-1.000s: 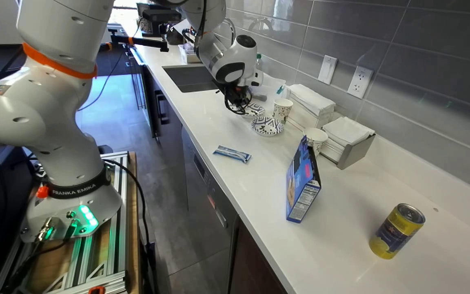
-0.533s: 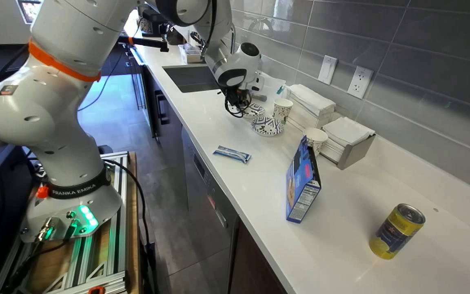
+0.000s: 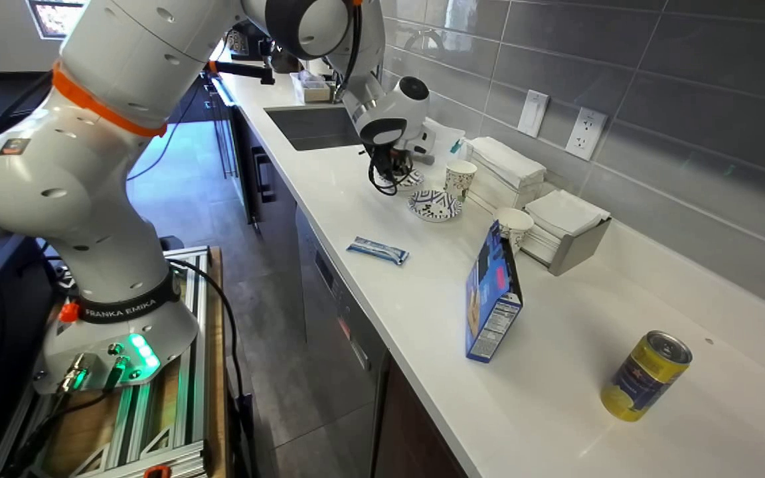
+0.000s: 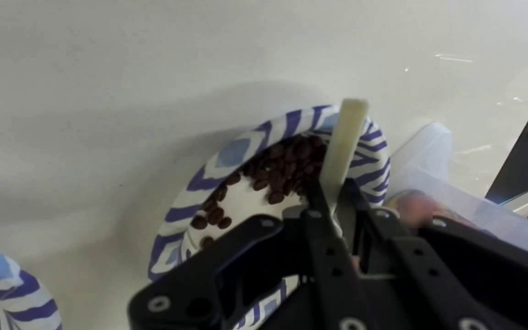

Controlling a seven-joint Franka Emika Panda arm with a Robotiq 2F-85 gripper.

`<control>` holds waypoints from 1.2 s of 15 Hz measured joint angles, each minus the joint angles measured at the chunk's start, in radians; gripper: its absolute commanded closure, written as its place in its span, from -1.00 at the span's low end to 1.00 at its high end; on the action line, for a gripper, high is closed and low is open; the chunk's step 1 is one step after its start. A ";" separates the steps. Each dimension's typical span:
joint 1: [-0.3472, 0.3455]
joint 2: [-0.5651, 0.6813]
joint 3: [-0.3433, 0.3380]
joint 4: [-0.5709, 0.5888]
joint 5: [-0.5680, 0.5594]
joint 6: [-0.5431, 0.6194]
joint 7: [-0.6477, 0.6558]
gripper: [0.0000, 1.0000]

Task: Use the white spoon to place some contents from the bowl on the left into the bowl on the right.

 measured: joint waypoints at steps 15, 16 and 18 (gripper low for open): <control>0.007 0.001 -0.020 -0.001 0.070 -0.008 0.024 0.93; 0.010 -0.004 -0.026 -0.003 0.070 -0.008 0.027 0.93; 0.017 -0.015 -0.040 -0.009 0.070 -0.008 0.035 0.93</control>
